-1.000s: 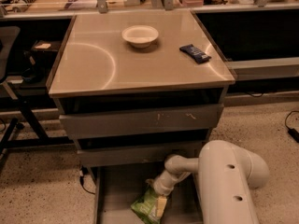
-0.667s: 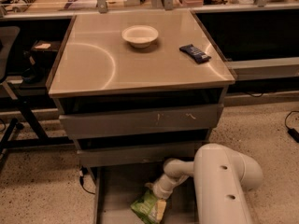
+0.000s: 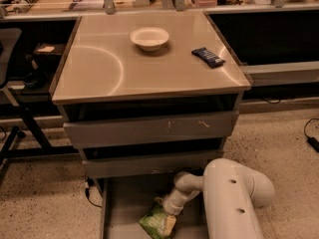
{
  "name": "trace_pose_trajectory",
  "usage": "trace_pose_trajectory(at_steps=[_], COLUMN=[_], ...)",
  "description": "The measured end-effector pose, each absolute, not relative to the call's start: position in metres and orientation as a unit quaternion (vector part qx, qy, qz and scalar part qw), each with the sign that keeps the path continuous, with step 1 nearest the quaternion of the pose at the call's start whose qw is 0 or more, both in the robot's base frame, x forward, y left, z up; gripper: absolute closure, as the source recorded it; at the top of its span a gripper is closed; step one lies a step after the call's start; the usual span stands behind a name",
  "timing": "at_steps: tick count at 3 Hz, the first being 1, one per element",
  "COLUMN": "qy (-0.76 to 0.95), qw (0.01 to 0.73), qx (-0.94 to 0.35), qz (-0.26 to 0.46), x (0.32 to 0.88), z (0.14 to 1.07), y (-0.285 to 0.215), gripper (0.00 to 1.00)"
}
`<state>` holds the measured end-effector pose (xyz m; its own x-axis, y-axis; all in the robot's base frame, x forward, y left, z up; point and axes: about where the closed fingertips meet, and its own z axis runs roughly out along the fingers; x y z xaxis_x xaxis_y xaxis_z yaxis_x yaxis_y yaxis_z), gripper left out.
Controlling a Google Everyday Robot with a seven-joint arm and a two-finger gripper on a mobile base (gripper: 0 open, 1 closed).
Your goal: Pick green rice chip bag from bottom drawer and place on counter
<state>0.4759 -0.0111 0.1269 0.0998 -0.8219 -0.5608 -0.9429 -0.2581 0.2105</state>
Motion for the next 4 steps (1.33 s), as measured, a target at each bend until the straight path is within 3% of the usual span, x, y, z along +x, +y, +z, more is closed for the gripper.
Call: trace_pose_trajectory(at_steps=[3, 4], qy=[0.601, 0.609], qw=[0.101, 0.11], qx=[-0.734, -0.725], qz=[0.299, 0.303], x=[0.476, 0.478], z=[0.127, 0.138], y=[-0.011, -0.008], gripper=[0.89, 1.0])
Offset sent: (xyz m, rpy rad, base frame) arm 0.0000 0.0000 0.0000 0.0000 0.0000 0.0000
